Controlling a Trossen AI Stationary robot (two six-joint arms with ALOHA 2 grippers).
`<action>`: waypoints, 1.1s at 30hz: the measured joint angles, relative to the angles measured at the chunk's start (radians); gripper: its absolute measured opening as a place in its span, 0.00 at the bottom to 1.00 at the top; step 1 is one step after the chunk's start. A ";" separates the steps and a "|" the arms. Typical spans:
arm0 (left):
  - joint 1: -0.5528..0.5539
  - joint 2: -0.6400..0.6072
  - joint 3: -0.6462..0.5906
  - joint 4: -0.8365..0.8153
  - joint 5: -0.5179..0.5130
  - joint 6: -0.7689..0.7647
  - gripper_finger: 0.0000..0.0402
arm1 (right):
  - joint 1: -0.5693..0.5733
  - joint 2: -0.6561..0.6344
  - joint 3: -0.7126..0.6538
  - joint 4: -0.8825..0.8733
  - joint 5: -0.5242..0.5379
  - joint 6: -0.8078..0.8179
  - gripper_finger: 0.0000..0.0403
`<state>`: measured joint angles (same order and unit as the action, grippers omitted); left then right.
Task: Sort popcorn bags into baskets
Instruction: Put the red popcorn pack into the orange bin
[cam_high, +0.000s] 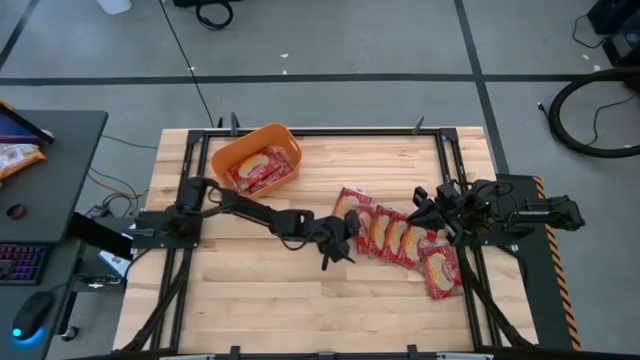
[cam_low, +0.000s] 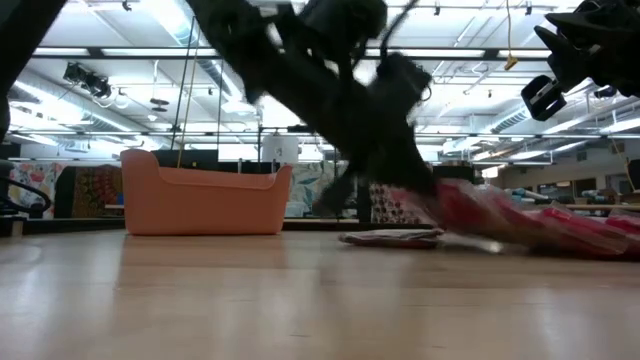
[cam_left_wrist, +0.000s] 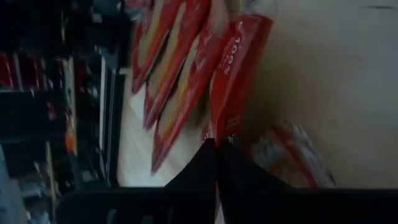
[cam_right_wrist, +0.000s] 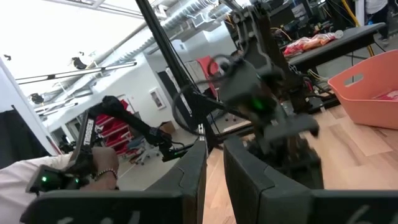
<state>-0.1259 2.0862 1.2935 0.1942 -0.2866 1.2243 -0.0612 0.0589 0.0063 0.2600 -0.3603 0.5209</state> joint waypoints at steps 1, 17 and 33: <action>-0.004 -0.019 0.001 -0.033 -0.016 -0.027 0.01 | 0.000 0.000 0.000 0.000 0.000 0.000 0.15; -0.010 -0.307 0.002 -0.560 -0.751 -0.653 0.00 | 0.000 0.000 0.000 0.001 0.000 0.000 0.15; 0.152 -0.380 0.001 -1.267 -0.713 -1.494 0.00 | 0.000 0.000 0.000 0.001 0.000 0.000 0.15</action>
<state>0.0258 1.7061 1.2949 -1.0725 -0.9993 -0.2694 -0.0616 0.0586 0.0063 0.2610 -0.3603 0.5209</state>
